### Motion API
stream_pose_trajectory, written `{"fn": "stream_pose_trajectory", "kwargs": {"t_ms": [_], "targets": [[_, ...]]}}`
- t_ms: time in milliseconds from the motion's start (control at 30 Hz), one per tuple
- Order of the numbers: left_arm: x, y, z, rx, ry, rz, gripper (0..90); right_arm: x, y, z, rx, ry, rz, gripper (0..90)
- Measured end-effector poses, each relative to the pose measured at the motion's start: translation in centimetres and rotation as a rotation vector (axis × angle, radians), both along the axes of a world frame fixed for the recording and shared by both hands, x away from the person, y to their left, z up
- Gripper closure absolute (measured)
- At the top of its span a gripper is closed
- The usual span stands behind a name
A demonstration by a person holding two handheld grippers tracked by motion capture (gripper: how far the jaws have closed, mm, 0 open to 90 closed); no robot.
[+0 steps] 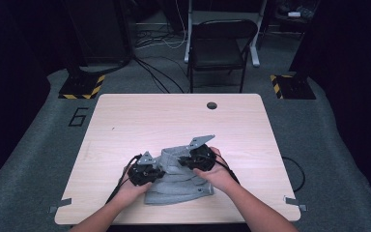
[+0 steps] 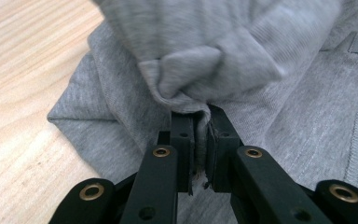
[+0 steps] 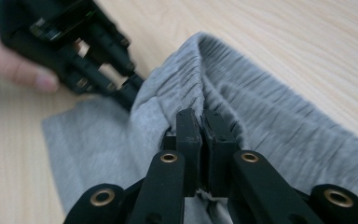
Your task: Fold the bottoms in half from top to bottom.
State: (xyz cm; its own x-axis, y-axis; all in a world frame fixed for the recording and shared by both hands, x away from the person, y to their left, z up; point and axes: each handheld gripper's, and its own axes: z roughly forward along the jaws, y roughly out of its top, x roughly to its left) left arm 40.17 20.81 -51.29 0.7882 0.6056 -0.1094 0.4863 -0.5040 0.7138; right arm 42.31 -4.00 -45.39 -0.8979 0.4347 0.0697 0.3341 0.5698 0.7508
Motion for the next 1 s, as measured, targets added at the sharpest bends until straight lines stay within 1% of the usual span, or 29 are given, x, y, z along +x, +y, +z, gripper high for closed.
{"fn": "stream_pose_trajectory", "kwargs": {"t_ms": [100,133,200,233,300,367,400,433,467,500,533,567,600,700,733,800,833,867,900,933,1000], "targets": [[0.0,0.3,0.5,-0.014,0.027,0.013,74.7,-1.1,-0.3,-0.5,-0.001,0.002,0.019,86.6],[0.0,0.4,0.8,-0.012,0.028,0.012,72.7,-1.5,-0.4,-0.7,-0.002,0.008,0.022,86.6],[-0.2,0.8,1.6,-0.019,0.018,0.012,68.7,-2.3,-0.5,-1.2,-0.010,0.002,0.021,86.5],[-0.3,1.1,2.0,-0.026,0.019,0.009,67.3,-2.6,-0.5,-1.4,-0.015,0.000,0.026,86.5],[-0.4,1.6,2.9,-0.034,0.012,0.022,64.8,-3.1,-0.6,-1.8,-0.016,-0.003,0.026,86.4],[-0.1,2.0,4.0,-0.042,0.001,0.036,62.2,-3.6,-0.7,-2.1,-0.017,-0.010,0.023,86.2],[0.0,2.0,4.5,-0.055,0.006,0.046,61.3,-3.8,-0.7,-2.2,-0.023,-0.007,0.026,86.2],[0.2,2.1,5.0,-0.054,-0.012,0.046,60.3,-3.9,-0.7,-2.3,-0.025,-0.011,0.028,86.1],[0.4,2.0,5.6,-0.061,-0.018,0.054,59.6,-4.0,-0.7,-2.4,-0.021,-0.015,0.024,86.0],[0.6,1.8,6.1,-0.064,-0.032,0.060,58.1,-4.1,-0.7,-2.5,-0.022,-0.008,0.022,85.9],[0.9,1.7,6.6,-0.068,-0.039,0.058,56.6,-4.2,-0.6,-2.6,-0.017,-0.007,0.016,85.8],[1.1,1.3,6.9,-0.077,-0.043,0.067,55.7,-4.2,-0.6,-2.7,-0.022,-0.012,0.022,85.7],[1.4,1.0,7.3,-0.078,-0.051,0.065,54.9,-4.4,-0.6,-2.8,-0.016,-0.006,0.014,85.6],[1.9,-0.7,7.9,-0.083,-0.061,0.049,52.4,-4.6,-0.6,-3.0,-0.013,-0.013,0.013,85.0],[2.0,-1.5,8.0,-0.076,-0.061,0.035,51.5,-4.7,-0.6,-3.0,-0.020,-0.010,0.019,84.7],[2.1,-2.6,7.9,-0.063,-0.060,0.015,51.3,-4.9,-0.6,-3.2,-0.006,-0.011,0.006,84.2],[2.2,-3.1,7.8,-0.046,-0.066,0.008,51.3,-4.9,-0.6,-3.2,-0.010,-0.012,0.013,84.1],[2.2,-3.5,7.6,-0.038,-0.063,0.007,51.3,-5.0,-0.7,-3.2,-0.013,-0.006,0.011,84.1],[2.4,-3.8,7.5,-0.016,-0.065,0.004,51.5,-5.0,-0.7,-3.3,-0.013,-0.012,0.015,84.1],[2.6,-4.0,7.4,-0.005,-0.062,0.007,52.4,-5.1,-0.7,-3.3,-0.010,-0.004,0.009,84.1],[3.0,-4.1,7.0,0.003,-0.042,0.013,55.7,-5.2,-0.8,-3.4,-0.005,-0.012,0.009,84.0]]}}
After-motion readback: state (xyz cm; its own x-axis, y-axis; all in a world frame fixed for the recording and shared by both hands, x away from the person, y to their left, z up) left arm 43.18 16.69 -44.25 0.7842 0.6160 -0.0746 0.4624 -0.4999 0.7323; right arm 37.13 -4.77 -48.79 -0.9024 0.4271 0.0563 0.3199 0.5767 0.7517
